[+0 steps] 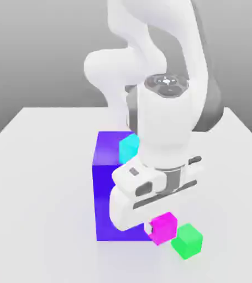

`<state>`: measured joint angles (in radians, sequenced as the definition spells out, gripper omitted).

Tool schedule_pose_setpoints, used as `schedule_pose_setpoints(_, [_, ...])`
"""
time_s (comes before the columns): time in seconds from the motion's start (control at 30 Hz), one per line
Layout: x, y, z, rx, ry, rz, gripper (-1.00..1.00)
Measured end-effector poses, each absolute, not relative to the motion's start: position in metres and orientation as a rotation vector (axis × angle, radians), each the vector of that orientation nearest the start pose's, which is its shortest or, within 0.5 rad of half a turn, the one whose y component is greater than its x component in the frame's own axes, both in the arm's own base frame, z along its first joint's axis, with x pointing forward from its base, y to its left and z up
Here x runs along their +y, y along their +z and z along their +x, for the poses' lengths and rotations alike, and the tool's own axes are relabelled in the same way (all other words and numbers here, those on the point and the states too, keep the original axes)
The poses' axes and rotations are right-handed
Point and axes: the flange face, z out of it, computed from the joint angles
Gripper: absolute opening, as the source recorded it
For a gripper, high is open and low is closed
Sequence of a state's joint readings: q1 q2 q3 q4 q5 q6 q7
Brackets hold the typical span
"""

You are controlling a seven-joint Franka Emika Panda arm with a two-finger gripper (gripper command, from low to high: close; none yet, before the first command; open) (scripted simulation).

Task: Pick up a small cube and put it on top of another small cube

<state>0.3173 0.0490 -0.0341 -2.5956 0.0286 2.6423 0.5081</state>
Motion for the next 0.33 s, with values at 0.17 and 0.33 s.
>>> schedule_pose_setpoints(0.17, [0.144,0.210,0.403,0.415,0.001,-3.114,-1.00])
schedule_pose_setpoints(0.33, [0.143,0.181,0.401,0.420,0.001,-3.114,1.00])
